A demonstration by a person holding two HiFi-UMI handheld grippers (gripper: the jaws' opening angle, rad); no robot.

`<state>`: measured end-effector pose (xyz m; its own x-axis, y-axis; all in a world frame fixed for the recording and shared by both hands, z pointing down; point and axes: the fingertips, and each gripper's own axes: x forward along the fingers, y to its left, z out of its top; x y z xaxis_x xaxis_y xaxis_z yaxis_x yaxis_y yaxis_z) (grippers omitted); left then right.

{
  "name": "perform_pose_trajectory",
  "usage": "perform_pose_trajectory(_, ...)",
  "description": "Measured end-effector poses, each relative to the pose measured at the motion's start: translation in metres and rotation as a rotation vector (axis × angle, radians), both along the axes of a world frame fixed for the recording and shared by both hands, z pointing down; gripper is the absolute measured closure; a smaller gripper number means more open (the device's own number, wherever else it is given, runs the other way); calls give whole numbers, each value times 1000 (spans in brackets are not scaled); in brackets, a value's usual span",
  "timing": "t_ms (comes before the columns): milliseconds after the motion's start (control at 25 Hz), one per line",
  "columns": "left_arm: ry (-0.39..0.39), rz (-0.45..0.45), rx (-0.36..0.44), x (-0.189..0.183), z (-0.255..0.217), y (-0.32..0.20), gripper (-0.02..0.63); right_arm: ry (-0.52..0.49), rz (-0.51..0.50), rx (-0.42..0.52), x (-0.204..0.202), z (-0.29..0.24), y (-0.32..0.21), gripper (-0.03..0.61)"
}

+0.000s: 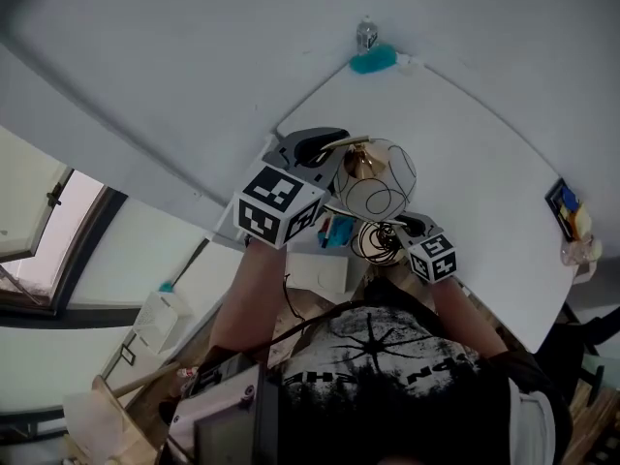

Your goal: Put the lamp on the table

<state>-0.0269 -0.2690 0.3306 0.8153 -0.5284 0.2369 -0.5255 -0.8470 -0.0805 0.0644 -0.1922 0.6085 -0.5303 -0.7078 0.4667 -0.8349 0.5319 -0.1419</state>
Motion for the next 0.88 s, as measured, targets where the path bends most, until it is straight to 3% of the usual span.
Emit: perform_pose_trajectory(880,-84,-129,24,44,-7,-191,598,-45,-104,0,33,2,-219,558)
